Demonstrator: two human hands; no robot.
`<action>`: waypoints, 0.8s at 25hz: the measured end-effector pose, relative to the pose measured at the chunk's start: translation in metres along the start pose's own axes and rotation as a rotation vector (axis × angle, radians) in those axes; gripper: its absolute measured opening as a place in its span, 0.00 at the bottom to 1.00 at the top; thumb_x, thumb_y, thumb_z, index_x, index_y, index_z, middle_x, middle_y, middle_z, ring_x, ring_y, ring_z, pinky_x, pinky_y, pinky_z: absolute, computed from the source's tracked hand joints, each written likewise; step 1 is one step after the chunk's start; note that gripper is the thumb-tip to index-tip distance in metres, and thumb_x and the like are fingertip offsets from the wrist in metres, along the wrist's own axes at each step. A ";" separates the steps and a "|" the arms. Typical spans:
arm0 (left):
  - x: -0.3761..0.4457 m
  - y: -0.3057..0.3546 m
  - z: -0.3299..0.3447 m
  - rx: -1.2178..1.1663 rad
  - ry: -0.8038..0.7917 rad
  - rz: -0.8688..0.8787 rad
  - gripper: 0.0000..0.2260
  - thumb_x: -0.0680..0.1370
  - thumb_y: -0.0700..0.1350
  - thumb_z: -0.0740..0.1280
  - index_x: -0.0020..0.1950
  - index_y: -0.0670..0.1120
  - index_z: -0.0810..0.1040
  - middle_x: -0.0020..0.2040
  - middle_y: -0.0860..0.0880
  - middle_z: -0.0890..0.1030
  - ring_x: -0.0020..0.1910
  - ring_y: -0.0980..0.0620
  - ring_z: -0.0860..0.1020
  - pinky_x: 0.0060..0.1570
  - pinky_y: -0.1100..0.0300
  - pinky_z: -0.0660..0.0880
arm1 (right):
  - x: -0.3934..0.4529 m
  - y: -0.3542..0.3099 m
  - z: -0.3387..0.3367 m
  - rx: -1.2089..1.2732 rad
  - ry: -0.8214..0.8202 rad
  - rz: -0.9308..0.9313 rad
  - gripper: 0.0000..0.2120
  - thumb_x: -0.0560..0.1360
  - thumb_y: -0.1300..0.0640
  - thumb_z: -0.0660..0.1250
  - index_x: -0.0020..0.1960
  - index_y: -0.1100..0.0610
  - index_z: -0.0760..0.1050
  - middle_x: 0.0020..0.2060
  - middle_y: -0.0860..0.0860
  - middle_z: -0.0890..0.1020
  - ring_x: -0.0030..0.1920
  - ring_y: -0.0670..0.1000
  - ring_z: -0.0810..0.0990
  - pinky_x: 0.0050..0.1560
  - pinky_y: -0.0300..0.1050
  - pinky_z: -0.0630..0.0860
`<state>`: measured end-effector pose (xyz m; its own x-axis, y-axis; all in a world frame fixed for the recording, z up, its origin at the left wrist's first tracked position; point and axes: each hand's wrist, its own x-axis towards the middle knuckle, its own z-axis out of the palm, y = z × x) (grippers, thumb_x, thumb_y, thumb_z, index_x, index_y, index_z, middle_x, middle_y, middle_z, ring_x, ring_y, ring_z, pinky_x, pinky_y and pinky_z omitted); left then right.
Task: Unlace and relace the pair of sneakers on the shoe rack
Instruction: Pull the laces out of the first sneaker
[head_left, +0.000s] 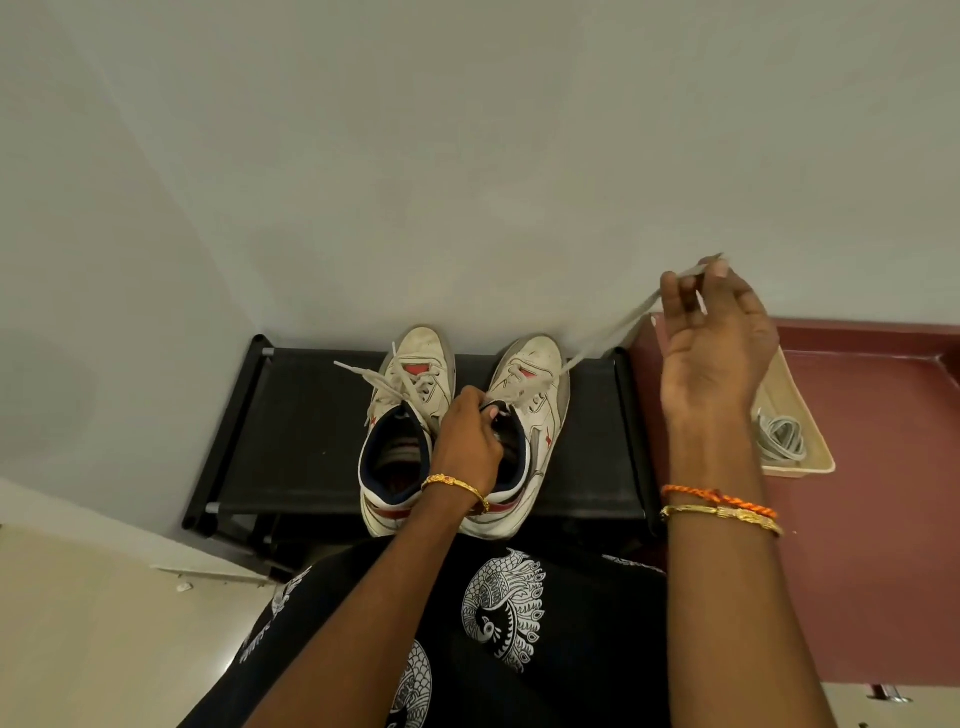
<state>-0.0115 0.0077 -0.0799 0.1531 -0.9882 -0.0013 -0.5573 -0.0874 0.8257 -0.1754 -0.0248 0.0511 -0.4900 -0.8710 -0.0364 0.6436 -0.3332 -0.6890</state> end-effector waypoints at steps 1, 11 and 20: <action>0.000 0.000 -0.001 -0.002 0.001 0.001 0.05 0.80 0.40 0.58 0.51 0.40 0.71 0.47 0.40 0.78 0.47 0.44 0.76 0.46 0.51 0.72 | -0.002 0.003 -0.005 -0.024 0.013 0.012 0.08 0.78 0.65 0.63 0.40 0.60 0.76 0.30 0.48 0.80 0.35 0.46 0.78 0.47 0.43 0.80; -0.001 0.017 -0.019 -0.150 -0.034 -0.075 0.03 0.80 0.42 0.61 0.50 0.43 0.69 0.43 0.48 0.76 0.44 0.50 0.75 0.45 0.58 0.73 | -0.059 0.088 -0.050 -1.269 -0.429 0.445 0.15 0.72 0.58 0.69 0.57 0.55 0.73 0.52 0.51 0.78 0.48 0.47 0.77 0.45 0.38 0.74; 0.043 0.087 -0.109 -0.027 0.615 -0.152 0.22 0.73 0.35 0.63 0.66 0.44 0.65 0.66 0.44 0.69 0.64 0.46 0.69 0.56 0.54 0.69 | -0.062 0.097 -0.050 -1.322 -0.323 0.169 0.14 0.73 0.63 0.68 0.59 0.58 0.77 0.54 0.53 0.80 0.51 0.50 0.78 0.50 0.42 0.77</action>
<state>0.0358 -0.0282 0.0533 0.6739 -0.7117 0.1982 -0.4731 -0.2097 0.8557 -0.1121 0.0154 -0.0496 -0.1876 -0.9715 -0.1446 -0.4434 0.2151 -0.8701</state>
